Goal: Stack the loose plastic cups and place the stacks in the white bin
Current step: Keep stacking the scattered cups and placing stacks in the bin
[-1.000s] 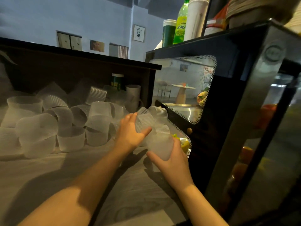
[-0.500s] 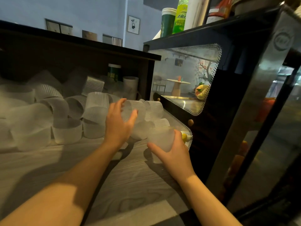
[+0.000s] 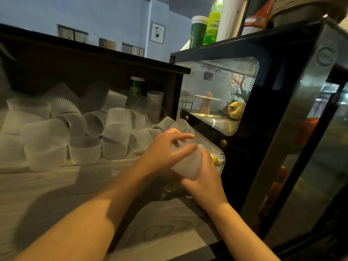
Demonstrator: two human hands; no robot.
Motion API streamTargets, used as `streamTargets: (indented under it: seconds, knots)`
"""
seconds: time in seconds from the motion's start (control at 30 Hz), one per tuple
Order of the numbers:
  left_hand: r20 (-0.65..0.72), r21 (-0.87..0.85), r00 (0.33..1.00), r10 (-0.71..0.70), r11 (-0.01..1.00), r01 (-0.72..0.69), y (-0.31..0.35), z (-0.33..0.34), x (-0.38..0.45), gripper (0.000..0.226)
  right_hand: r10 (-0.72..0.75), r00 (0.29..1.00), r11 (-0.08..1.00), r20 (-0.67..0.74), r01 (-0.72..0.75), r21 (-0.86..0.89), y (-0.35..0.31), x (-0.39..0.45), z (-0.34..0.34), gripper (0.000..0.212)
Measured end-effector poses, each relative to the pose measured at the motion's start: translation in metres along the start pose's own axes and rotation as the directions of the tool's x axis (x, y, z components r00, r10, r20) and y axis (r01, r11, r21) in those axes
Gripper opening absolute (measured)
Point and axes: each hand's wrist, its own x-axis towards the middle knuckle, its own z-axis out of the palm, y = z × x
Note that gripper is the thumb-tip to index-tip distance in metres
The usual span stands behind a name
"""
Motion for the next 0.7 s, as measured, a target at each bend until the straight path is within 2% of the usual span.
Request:
streamTargets:
  seconds: [0.07,0.17,0.23,0.33,0.4,0.47,0.57,0.7]
  knots:
    - [0.084,0.026,0.996,0.004,1.000,-0.006,0.002,0.007,-0.002,0.059,0.025,1.000,0.999,-0.018,-0.024,0.034,0.002,0.000,-0.001,0.084]
    - [0.157,-0.097,0.987,-0.030,0.994,0.046,0.007,0.018,-0.006,0.070,0.064,0.997,0.996,-0.046,-0.061,0.059,0.004,-0.001,-0.004,0.084]
    - [0.112,-0.174,0.991,-0.070,0.981,0.089,0.010,0.021,-0.008,0.068,0.072,0.996,0.996,-0.052,-0.069,0.052,0.003,0.000,-0.005,0.081]
    - [-0.068,-0.226,0.982,-0.177,0.961,0.157,0.009,0.018,-0.006,0.060,0.093,0.988,0.990,-0.125,-0.079,0.117,0.000,-0.002,-0.009,0.078]
    - [-0.144,-0.165,0.967,-0.210,0.969,0.186,0.000,0.015,-0.005,0.044,0.135,0.975,0.981,-0.178,-0.106,0.162,-0.002,-0.003,-0.013,0.075]
    - [-0.162,-0.079,0.962,-0.218,0.975,0.207,-0.008,0.013,-0.005,0.033,0.160,0.966,0.977,-0.203,-0.126,0.169,-0.003,-0.004,-0.017,0.077]
    - [-0.156,0.002,0.964,-0.215,0.976,0.218,-0.016,0.017,-0.008,0.033,0.166,0.959,0.983,-0.228,-0.143,0.113,-0.006,-0.007,-0.020,0.077]
    - [-0.107,0.093,0.980,-0.168,0.980,0.178,-0.019,0.029,-0.008,0.045,0.149,0.957,0.988,-0.248,-0.137,0.065,-0.010,-0.025,-0.028,0.077]
